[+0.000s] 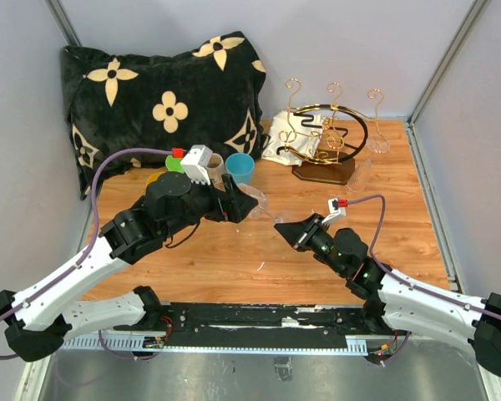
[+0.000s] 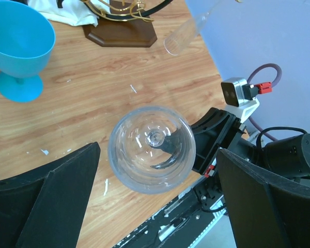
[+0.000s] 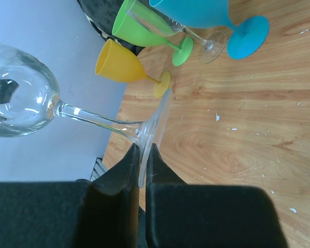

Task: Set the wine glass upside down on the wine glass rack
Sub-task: Turn the wine glass upside down at the wine rack.

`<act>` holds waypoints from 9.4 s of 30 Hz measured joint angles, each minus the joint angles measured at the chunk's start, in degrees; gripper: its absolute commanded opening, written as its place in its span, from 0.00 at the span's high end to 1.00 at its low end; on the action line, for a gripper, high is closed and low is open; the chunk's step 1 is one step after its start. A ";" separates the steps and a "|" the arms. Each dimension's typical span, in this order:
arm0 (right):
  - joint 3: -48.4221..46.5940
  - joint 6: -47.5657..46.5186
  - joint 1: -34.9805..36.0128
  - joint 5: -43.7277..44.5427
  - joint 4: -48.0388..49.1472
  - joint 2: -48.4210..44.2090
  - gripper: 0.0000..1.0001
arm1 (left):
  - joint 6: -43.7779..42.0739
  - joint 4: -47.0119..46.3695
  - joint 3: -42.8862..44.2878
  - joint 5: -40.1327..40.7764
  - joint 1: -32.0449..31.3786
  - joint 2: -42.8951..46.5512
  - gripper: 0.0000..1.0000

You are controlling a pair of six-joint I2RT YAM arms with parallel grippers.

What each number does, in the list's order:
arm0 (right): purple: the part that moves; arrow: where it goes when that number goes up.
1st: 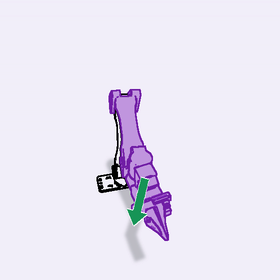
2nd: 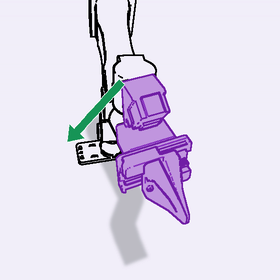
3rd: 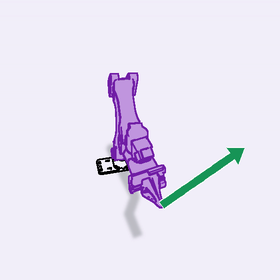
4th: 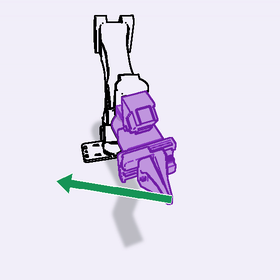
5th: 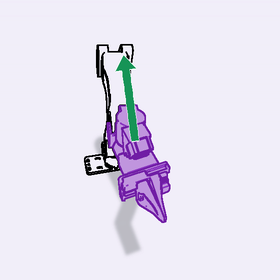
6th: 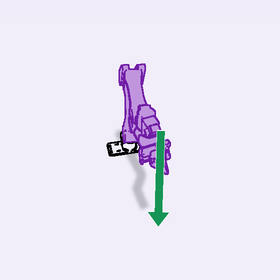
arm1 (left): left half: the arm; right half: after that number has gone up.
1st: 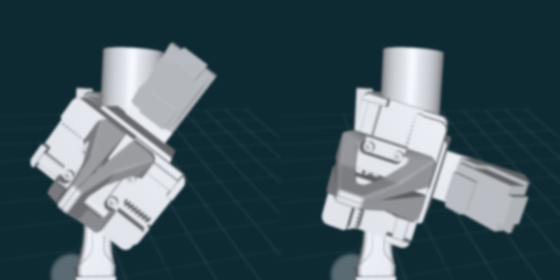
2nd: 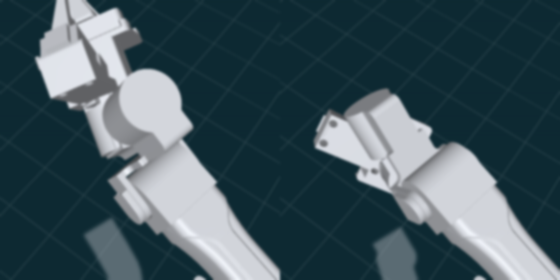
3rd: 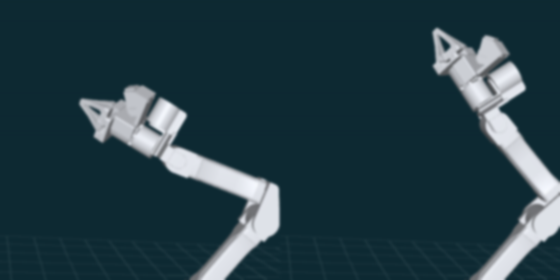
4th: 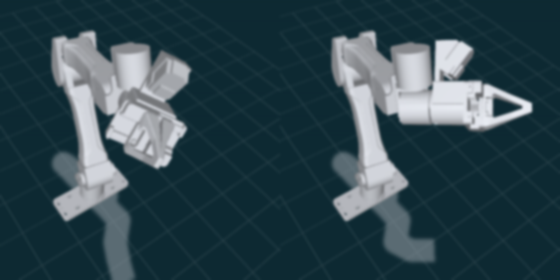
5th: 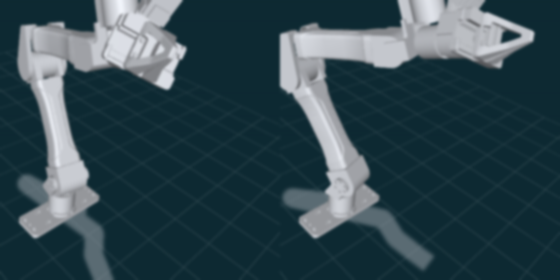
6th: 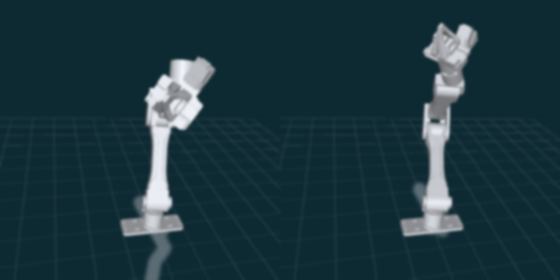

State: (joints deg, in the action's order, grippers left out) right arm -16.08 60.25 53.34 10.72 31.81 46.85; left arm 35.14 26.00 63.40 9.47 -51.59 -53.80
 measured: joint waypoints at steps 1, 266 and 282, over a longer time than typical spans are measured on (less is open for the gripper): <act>0.04 -0.42 0.00 0.04 -0.28 -0.28 0.99 | -0.11 0.02 0.00 0.00 0.00 0.07 0.00; -4.70 -58.03 12.59 9.09 -6.03 -5.01 0.99 | -68.19 -17.27 -21.16 -13.05 -0.85 17.62 0.00; 3.17 -54.12 -16.22 -9.64 5.60 -8.81 0.99 | -34.97 -14.75 -17.49 -1.42 -0.94 9.38 0.00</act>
State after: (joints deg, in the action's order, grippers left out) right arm -12.91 6.13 37.12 1.08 37.41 38.04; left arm 0.16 11.25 45.91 8.05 -52.53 -44.42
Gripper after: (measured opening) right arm 0.061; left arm 0.994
